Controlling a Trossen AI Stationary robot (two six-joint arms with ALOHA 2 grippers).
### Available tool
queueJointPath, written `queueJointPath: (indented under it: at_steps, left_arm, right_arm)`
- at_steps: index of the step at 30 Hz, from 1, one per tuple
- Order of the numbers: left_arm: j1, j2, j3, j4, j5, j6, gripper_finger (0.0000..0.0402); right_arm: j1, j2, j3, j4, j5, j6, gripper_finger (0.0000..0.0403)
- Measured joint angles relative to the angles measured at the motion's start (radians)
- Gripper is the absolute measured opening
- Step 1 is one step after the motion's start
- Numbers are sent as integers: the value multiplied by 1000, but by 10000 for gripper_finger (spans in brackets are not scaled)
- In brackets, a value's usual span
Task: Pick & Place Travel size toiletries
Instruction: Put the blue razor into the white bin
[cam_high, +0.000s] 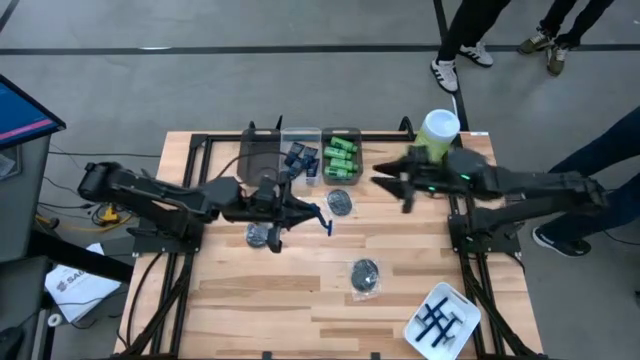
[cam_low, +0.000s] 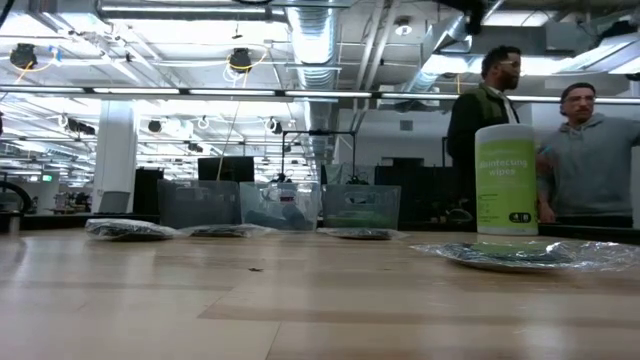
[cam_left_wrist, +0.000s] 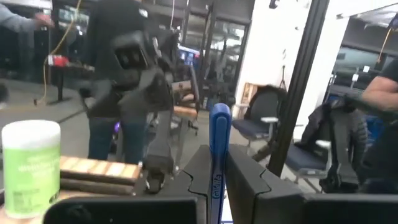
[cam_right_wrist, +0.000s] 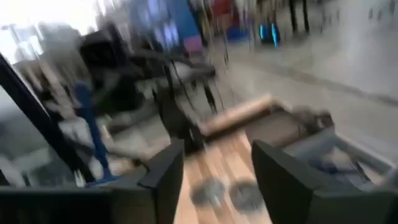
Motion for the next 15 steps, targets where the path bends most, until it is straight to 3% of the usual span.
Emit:
queueJointPath:
  at_steps: [6,15]
  left_arm:
    - [-6,33,1,11,0,-4,15]
    - [-3,15,0,19,-3,27,15]
  right_arm:
    - [7,350,360,-250,-131,-113,212]
    - [61,618,659,-406,-212,-253,216]
